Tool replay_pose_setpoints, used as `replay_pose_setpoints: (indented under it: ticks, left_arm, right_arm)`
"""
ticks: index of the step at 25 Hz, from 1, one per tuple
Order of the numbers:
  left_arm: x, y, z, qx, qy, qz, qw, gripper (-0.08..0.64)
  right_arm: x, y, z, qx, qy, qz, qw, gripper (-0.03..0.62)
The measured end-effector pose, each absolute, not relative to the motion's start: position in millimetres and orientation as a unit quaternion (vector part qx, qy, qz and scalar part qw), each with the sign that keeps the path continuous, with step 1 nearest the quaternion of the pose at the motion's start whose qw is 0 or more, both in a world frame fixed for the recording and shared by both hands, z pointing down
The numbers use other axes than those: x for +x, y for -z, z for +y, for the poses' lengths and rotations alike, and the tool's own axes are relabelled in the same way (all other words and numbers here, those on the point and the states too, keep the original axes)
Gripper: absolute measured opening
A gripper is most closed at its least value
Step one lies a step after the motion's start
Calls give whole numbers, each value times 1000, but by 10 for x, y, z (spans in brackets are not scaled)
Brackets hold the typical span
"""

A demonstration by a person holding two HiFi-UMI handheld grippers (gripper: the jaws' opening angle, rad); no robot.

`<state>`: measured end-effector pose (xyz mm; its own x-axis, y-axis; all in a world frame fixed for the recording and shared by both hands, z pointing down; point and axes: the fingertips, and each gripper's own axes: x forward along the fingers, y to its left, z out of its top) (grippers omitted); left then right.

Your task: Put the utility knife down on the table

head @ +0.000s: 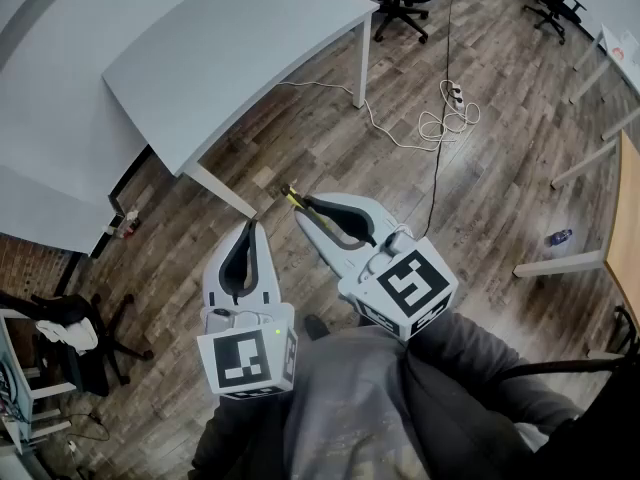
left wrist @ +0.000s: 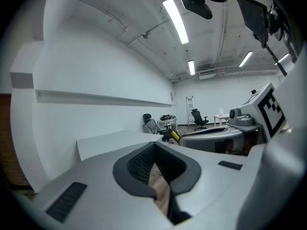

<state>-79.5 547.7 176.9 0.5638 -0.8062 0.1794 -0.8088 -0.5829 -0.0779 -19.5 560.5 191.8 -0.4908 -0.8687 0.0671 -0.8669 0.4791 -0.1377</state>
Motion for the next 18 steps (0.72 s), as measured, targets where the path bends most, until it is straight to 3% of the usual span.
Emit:
replay_pose_setpoints:
  ticks: [18]
  left_arm:
    - [-294,-1956,5580,869,-120,-479,14,2]
  right_arm:
    - [401,-2067,5683,-484,102,869,18,52]
